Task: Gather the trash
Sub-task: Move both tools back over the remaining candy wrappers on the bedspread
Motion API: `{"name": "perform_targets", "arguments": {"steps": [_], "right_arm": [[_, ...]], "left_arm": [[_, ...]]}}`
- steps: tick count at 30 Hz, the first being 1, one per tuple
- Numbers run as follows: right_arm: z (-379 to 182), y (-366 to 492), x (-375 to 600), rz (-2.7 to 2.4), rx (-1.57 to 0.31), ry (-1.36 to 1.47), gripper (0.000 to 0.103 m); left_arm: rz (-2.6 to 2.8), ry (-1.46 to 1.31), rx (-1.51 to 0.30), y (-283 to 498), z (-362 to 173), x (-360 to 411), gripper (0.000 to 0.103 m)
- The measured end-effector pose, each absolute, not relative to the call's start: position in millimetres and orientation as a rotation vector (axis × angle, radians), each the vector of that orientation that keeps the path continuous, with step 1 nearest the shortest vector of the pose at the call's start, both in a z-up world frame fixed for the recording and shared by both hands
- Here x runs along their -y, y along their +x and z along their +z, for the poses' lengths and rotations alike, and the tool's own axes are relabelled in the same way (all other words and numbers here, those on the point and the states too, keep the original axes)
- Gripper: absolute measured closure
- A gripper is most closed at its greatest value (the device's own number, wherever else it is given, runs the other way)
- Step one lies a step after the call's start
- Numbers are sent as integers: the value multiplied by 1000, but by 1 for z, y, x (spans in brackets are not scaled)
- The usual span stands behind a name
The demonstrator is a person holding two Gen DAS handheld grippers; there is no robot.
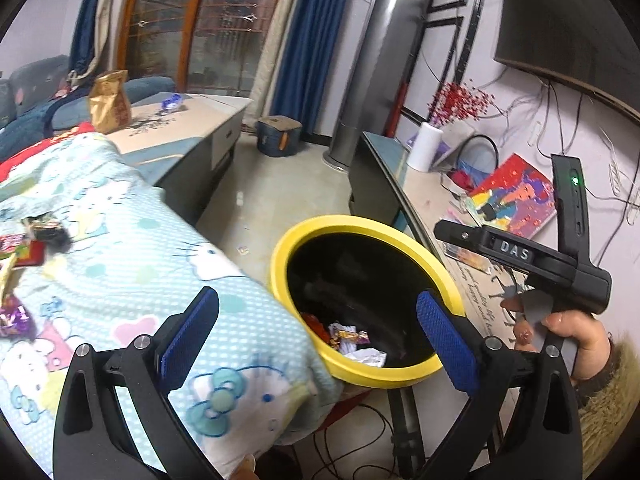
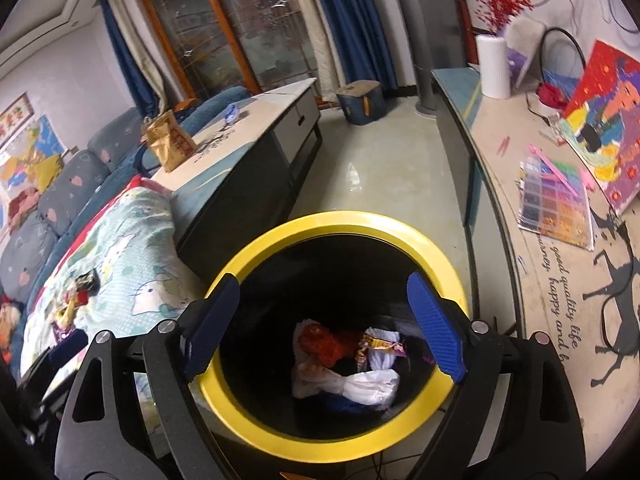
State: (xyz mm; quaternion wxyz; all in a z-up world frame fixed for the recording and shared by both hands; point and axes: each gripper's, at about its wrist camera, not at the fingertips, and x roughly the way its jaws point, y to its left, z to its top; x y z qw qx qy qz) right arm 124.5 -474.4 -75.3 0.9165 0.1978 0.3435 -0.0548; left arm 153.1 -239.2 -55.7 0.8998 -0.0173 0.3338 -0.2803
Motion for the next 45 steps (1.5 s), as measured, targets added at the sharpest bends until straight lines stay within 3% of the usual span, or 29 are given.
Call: {"name": "perform_targets", "arguments": {"steps": [25,45], "right_arm": [[-32,125,358,178,-636,222,25],[-40,139,225,457,-706,18,25]], "left_arm": [[-341,-153,-599,151,-29,120,7],[-119,-304,-556,158,-27,3,7]]}}
